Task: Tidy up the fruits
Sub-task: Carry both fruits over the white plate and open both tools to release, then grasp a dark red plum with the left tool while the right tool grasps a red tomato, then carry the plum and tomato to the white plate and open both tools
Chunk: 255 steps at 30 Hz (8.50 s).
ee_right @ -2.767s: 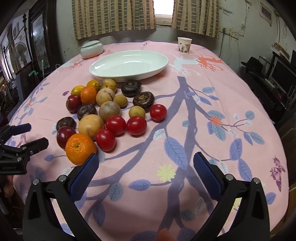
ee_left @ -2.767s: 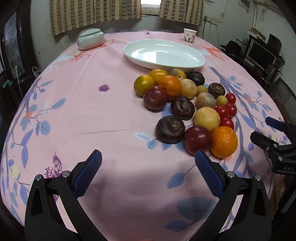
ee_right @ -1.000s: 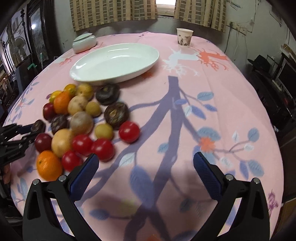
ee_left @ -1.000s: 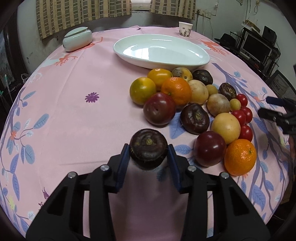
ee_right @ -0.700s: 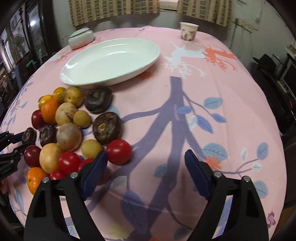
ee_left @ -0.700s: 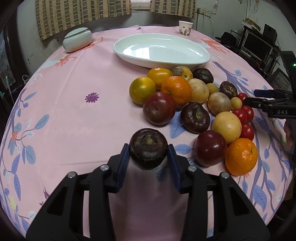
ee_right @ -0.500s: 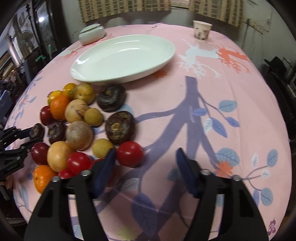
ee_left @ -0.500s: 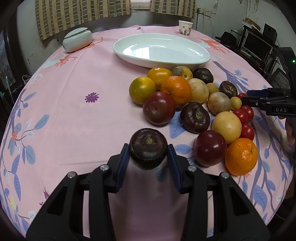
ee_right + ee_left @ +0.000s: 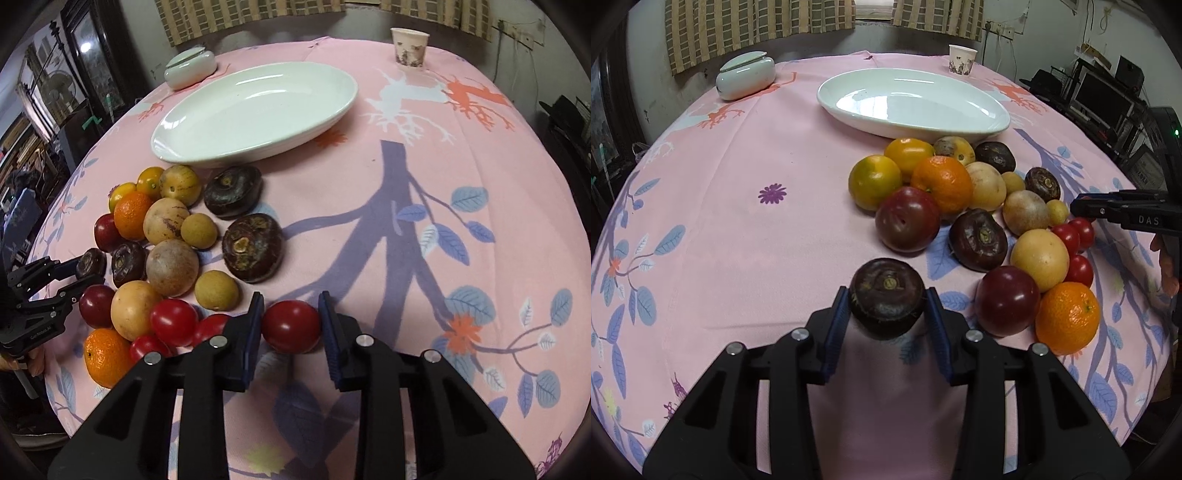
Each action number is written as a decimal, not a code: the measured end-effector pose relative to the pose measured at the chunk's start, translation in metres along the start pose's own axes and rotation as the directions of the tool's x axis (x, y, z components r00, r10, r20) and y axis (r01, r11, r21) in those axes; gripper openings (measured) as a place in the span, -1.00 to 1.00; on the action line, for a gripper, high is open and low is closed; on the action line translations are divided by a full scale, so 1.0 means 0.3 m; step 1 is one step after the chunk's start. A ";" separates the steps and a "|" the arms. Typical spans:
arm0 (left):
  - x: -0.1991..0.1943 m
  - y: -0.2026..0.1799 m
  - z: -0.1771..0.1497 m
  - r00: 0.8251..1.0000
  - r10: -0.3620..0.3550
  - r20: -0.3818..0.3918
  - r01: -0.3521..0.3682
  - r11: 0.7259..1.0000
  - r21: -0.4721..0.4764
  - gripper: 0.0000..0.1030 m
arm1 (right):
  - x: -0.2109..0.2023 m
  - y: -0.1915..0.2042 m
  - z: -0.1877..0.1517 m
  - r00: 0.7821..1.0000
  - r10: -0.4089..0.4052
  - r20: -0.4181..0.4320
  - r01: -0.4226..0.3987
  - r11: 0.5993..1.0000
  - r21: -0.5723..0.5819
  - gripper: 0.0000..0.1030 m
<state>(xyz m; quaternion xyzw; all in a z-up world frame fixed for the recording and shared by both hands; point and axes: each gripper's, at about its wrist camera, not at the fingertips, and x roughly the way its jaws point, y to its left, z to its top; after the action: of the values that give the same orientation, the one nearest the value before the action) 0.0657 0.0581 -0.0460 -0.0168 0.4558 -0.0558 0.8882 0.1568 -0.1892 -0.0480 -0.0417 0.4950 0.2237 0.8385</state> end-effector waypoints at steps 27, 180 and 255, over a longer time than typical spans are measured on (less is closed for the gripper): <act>0.087 0.014 0.595 0.993 0.062 0.105 -0.068 0.996 0.049 -0.19 | 0.061 0.093 0.525 0.979 -0.065 0.193 0.091 0.988 -0.126 -0.41; -0.159 -0.104 0.048 0.989 -0.142 0.043 0.137 0.984 0.117 -0.25 | -0.226 0.123 0.008 0.982 -0.014 0.188 0.047 0.983 -0.177 -0.41; 0.065 0.254 0.483 0.993 0.024 0.113 -0.036 0.994 0.101 -0.23 | -0.006 0.138 0.387 0.984 0.011 0.176 0.023 0.982 -0.189 -0.42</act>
<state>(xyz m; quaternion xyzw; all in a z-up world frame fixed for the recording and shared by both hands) 0.2010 0.1286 0.0166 0.0326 0.4022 -0.0649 0.9127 0.2330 -0.1187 0.0184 -0.1031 0.3950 0.2701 0.8720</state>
